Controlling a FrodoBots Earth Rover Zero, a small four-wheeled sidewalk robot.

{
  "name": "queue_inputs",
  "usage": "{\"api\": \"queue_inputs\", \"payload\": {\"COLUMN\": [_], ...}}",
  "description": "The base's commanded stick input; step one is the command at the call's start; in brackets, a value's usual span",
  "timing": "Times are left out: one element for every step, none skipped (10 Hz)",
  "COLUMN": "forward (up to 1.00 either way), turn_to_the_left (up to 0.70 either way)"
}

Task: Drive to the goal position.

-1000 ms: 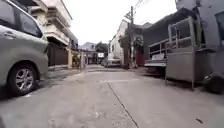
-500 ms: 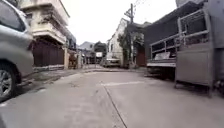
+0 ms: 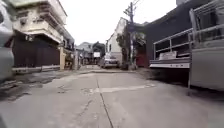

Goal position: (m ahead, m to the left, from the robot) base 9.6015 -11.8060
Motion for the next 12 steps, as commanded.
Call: {"api": "queue_inputs", "payload": {"forward": [1.00, 1.00, 1.00, 1.00, 1.00, 1.00, 1.00, 1.00, 1.00, 1.00, 1.00, 1.00], "turn_to_the_left": [0.00, 0.25, 0.27, 0.27, 0.14, 0.00, 0.00, 0.00, 0.00, 0.00, 0.00, 0.00]}}
